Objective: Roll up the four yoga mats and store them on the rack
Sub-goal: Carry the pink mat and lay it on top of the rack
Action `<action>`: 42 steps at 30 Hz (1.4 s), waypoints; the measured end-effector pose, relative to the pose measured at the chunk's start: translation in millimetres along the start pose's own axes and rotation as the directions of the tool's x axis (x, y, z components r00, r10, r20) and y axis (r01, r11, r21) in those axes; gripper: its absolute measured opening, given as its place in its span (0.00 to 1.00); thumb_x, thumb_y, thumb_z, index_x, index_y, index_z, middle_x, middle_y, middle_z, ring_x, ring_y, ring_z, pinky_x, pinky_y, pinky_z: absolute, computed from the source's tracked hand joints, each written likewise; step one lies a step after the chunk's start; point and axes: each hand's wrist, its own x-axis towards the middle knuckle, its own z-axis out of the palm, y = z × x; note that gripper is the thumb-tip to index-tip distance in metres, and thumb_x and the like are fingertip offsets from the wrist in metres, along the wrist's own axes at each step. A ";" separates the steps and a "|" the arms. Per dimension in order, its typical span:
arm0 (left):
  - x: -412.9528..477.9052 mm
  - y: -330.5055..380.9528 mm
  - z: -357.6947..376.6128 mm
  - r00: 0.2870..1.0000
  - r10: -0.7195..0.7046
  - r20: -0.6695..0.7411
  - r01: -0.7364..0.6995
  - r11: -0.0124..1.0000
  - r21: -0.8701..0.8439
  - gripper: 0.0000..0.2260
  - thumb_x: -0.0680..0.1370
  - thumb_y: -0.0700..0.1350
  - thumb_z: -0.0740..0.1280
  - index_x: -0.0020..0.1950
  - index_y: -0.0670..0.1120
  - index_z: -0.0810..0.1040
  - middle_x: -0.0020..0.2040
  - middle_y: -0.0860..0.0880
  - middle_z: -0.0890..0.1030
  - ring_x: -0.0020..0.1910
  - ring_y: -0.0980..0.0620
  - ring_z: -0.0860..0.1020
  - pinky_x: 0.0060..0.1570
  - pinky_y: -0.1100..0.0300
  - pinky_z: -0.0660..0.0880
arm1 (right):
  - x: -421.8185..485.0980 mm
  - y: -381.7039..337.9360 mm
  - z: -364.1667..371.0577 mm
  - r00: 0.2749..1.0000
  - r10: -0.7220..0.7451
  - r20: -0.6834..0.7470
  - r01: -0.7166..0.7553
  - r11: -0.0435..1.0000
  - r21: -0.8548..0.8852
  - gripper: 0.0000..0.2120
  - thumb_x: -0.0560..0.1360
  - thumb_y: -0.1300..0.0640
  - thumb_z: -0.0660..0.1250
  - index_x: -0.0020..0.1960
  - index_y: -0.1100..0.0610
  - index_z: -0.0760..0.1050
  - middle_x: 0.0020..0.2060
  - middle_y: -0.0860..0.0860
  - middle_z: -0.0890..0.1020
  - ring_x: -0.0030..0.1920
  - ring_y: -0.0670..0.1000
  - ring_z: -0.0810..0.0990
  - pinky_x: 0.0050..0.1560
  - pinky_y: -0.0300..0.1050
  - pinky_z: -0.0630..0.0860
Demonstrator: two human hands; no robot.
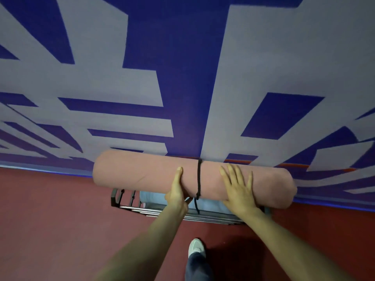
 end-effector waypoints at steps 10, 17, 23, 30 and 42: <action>29.4 -9.4 4.5 0.998 -0.049 0.048 0.044 0.993 0.109 0.49 0.52 0.68 0.76 0.67 0.47 0.70 0.58 0.45 0.79 0.54 0.47 0.79 0.48 0.50 0.78 | 16.9 5.3 19.2 0.998 -0.003 0.069 -0.001 0.999 0.047 0.65 0.42 0.47 0.84 0.73 0.54 0.56 0.68 0.59 0.70 0.70 0.59 0.60 0.66 0.72 0.49; 20.0 0.5 0.0 0.998 -0.022 -0.061 0.026 0.998 0.061 0.41 0.60 0.64 0.75 0.67 0.46 0.69 0.57 0.46 0.78 0.53 0.45 0.79 0.50 0.47 0.78 | 14.7 -11.5 8.9 0.999 -0.035 0.010 0.034 0.995 0.094 0.62 0.38 0.51 0.83 0.69 0.56 0.63 0.63 0.58 0.74 0.65 0.60 0.66 0.63 0.73 0.58; 41.9 7.3 -11.1 1.000 -0.005 0.001 0.004 0.994 0.112 0.34 0.68 0.64 0.71 0.67 0.47 0.69 0.58 0.45 0.77 0.54 0.45 0.77 0.59 0.42 0.75 | 29.0 -20.3 20.0 0.998 -0.047 0.037 0.043 0.995 0.085 0.63 0.41 0.47 0.83 0.72 0.53 0.59 0.66 0.57 0.73 0.68 0.60 0.68 0.67 0.67 0.47; 35.4 19.2 -11.5 0.994 -0.065 0.088 0.053 0.989 0.135 0.29 0.71 0.62 0.69 0.67 0.49 0.68 0.68 0.45 0.71 0.65 0.44 0.71 0.65 0.38 0.67 | 29.6 -17.0 4.8 0.985 -0.018 0.173 0.009 0.999 0.053 0.59 0.57 0.42 0.79 0.78 0.49 0.48 0.76 0.55 0.54 0.76 0.57 0.51 0.69 0.70 0.43; -10.5 31.6 -30.4 0.994 -0.104 0.044 0.093 0.976 0.199 0.32 0.77 0.46 0.69 0.76 0.41 0.58 0.77 0.37 0.54 0.76 0.39 0.54 0.70 0.43 0.62 | -0.8 -20.3 -36.4 0.976 0.036 0.214 -0.062 0.991 0.116 0.45 0.74 0.47 0.68 0.77 0.51 0.39 0.77 0.53 0.41 0.76 0.54 0.38 0.70 0.67 0.39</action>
